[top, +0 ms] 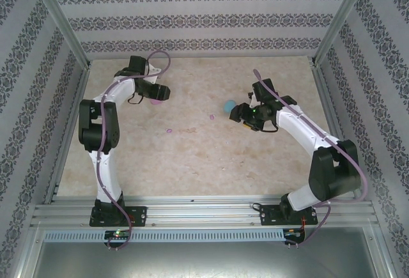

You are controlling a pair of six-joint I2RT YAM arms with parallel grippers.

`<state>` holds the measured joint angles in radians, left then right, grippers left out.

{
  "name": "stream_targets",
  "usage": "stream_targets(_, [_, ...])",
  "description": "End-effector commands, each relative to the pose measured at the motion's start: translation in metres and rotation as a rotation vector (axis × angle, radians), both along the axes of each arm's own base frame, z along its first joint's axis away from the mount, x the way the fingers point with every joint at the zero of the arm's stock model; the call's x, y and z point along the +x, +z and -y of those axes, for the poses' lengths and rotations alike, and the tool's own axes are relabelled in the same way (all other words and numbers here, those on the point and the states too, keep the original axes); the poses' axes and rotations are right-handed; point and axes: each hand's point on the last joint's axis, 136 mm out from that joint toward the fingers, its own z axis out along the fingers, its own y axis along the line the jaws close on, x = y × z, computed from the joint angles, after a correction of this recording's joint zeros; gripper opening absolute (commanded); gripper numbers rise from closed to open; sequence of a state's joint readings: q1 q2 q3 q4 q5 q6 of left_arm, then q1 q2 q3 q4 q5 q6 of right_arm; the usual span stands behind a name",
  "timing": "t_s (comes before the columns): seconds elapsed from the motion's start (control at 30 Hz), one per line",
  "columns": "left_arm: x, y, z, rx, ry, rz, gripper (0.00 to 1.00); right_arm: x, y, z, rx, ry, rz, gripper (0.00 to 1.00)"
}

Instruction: Insert the wireless bluetooth earbuds into the charging case

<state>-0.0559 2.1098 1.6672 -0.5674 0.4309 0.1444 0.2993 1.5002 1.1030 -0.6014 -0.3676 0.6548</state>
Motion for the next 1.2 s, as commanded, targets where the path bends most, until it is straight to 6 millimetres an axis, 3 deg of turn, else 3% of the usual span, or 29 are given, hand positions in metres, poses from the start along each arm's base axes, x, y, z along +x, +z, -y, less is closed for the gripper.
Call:
stream_targets(0.0, [-0.006,-0.016,-0.017,0.087,-0.012,-0.071,0.75,-0.003,0.003,-0.002,-0.018,-0.011,0.032,0.60])
stream_targets(0.27, [0.004,-0.034,-0.023,0.120,-0.012,-0.103,0.75,-0.009,0.001,-0.001,-0.027,-0.020,0.023,0.60])
stream_targets(0.6, [0.007,-0.021,-0.023,0.170,-0.125,-0.037,0.76,-0.005,0.002,-0.008,-0.034,-0.019,0.030,0.59])
stream_targets(0.93, [0.003,-0.049,-0.039,0.300,-0.227,-0.089,0.82,-0.015,0.003,-0.008,-0.062,0.003,0.015,0.59])
stream_targets(1.17, [-0.004,-0.073,-0.037,0.287,-0.259,-0.145,0.79,-0.024,0.006,-0.002,-0.077,-0.006,0.022,0.59])
